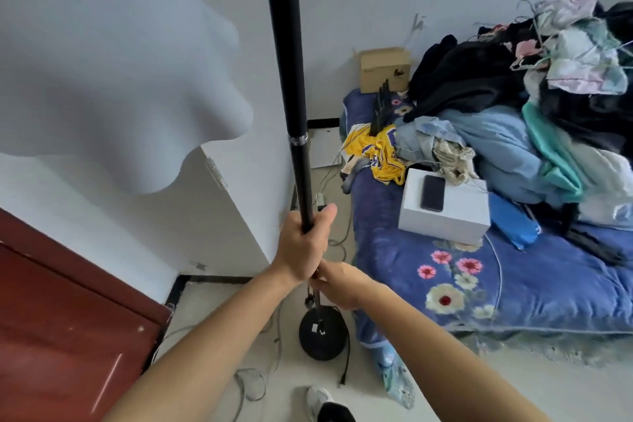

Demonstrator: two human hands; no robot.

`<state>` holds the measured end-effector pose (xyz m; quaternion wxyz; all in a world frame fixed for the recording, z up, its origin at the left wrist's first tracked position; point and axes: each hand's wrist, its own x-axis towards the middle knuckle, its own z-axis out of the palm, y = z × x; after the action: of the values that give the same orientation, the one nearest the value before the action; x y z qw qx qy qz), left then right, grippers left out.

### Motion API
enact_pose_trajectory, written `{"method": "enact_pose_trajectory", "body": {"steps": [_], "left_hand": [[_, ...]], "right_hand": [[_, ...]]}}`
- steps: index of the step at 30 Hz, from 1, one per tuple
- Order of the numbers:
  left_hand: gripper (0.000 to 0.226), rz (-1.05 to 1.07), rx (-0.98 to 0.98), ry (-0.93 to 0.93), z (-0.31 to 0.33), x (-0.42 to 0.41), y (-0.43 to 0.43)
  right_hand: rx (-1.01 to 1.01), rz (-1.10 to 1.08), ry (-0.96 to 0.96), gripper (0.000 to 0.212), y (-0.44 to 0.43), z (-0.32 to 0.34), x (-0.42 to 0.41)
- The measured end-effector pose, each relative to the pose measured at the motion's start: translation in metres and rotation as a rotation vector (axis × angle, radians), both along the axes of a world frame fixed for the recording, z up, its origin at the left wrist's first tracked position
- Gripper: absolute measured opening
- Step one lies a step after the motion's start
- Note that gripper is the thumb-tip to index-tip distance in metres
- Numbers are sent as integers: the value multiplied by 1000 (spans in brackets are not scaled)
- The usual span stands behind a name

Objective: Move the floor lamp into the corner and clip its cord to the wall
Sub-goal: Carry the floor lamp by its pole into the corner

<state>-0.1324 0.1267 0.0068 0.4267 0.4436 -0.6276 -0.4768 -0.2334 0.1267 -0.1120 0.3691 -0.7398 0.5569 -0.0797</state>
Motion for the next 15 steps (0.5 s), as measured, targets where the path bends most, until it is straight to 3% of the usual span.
{"method": "enact_pose_trajectory", "body": {"steps": [9,15], "left_hand": [[56,-161,55,9,10,-88,99],[60,-394,90,98,7,-131,139]], "right_hand": [[28,-205,-125,8,128,-6,-74],[78,-490,-86,19,202,-2,-105]]}}
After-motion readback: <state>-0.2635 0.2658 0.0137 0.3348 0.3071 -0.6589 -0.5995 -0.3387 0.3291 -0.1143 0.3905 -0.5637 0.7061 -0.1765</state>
